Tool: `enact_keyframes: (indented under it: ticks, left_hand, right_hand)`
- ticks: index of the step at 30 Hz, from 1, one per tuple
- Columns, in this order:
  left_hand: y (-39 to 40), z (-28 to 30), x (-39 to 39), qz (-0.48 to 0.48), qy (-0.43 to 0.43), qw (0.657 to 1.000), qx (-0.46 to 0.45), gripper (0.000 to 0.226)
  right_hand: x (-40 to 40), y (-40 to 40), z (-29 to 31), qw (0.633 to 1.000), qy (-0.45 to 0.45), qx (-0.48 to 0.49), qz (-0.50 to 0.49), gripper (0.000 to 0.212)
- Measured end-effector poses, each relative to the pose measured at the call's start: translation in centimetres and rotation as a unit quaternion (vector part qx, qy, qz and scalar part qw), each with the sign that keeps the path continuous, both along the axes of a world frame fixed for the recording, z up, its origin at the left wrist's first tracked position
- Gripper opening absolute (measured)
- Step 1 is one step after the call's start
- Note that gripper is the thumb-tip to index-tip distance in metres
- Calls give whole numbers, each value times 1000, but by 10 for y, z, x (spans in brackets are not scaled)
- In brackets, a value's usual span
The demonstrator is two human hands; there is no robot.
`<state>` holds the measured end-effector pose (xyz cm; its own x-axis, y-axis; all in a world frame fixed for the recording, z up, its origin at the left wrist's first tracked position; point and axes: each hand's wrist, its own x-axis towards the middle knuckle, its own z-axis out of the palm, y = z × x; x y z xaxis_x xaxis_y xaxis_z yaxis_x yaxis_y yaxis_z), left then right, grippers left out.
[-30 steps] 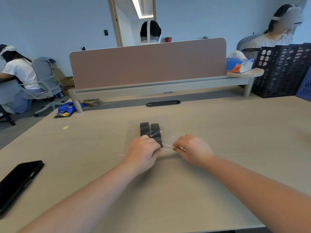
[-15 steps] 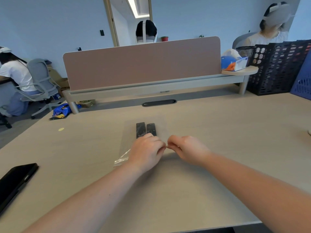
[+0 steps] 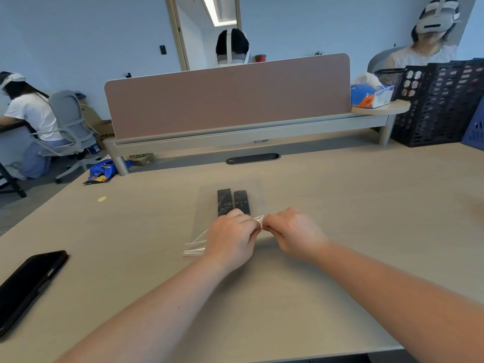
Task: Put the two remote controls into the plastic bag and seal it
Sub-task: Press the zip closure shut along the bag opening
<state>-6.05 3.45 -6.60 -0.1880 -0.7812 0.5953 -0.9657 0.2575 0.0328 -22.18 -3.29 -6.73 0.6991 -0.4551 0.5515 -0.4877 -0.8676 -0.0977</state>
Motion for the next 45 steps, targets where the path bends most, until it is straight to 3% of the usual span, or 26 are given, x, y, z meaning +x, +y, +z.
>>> enact_keyframes:
  ticks: [2,5,8,12,16,28,31,35,38,41,45]
  left_hand:
    - [3,-3,3,5,-3,1000,-12,9]
    - [9,-7,11,14,-17,999,-30,16]
    - [15,-11,23,26,-45,998,-41,23]
    - [23,-15,34,50,-63,996,-31,21]
    - [32,-17,51,73,-63,995,-8,21]
    - [64,-18,94,91,-96,991,17,29]
    - [70,-23,104,101,-103,989,27,31]
    - [78,-29,118,111,-85,990,21,53]
    - [81,-25,120,107,-96,988,56,38]
    - [80,-19,122,81,-120,986,88,32]
    - [80,-10,127,66,-106,986,111,34]
  right_hand:
    - [2,0,-3,1000,-11,-4,5,9]
    - [2,0,-4,1000,-30,2,1,21]
    - [-1,0,-7,998,-54,27,-21,7]
    - [-1,4,-11,997,-48,56,-31,5]
    - [-7,1,-7,993,-74,70,-57,17]
    - [-12,16,-12,998,2,52,-34,24]
    - [-16,17,-13,993,48,96,-48,22]
    - [-18,16,-14,983,107,122,-87,21]
    - [-21,15,-14,980,143,104,-88,22]
    - [-29,17,-11,983,161,72,-56,37]
    - [-24,21,-2,990,83,93,-68,76]
